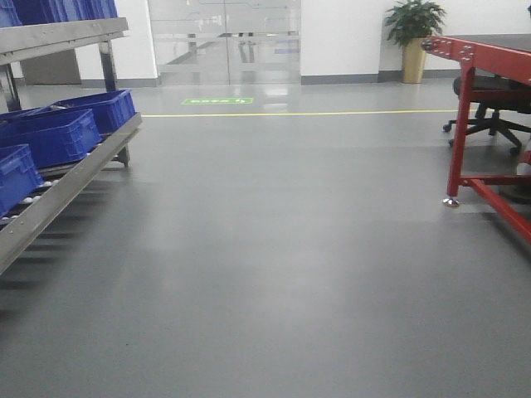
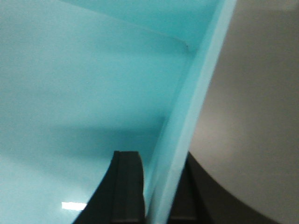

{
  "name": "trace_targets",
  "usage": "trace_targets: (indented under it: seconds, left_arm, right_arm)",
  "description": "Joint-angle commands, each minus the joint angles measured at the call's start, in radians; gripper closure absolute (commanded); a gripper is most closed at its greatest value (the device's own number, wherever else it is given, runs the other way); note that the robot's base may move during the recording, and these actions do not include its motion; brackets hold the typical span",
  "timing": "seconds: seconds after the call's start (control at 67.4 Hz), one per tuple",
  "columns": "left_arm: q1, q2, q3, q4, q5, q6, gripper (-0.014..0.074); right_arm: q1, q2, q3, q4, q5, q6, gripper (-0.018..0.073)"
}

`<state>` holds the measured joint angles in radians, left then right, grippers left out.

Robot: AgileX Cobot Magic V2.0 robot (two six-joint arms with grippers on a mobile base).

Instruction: Move two blue bins to right shelf middle

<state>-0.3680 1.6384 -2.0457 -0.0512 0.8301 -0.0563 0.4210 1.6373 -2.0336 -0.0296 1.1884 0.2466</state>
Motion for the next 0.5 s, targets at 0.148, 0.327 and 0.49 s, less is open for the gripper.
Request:
trace_targets:
  seconds: [0.148,0.327,0.49]
  left_arm:
    - [-0.005,-0.013,-0.012,-0.008,-0.07,-0.006,0.0707]
    - [-0.005,-0.013,-0.012,-0.008,-0.07,-0.006,0.0707]
    - [-0.005,-0.013,-0.012,-0.008,-0.07,-0.006,0.0707]
  right_arm:
    - [-0.001,0.01,-0.013,0.003,-0.072,-0.037,0.0712]
    - [-0.001,0.021,-0.013,0.003,-0.152,-0.037,0.0712]
    - [-0.001,0.022,-0.013,0.003,-0.227,-0.037,0.0712]
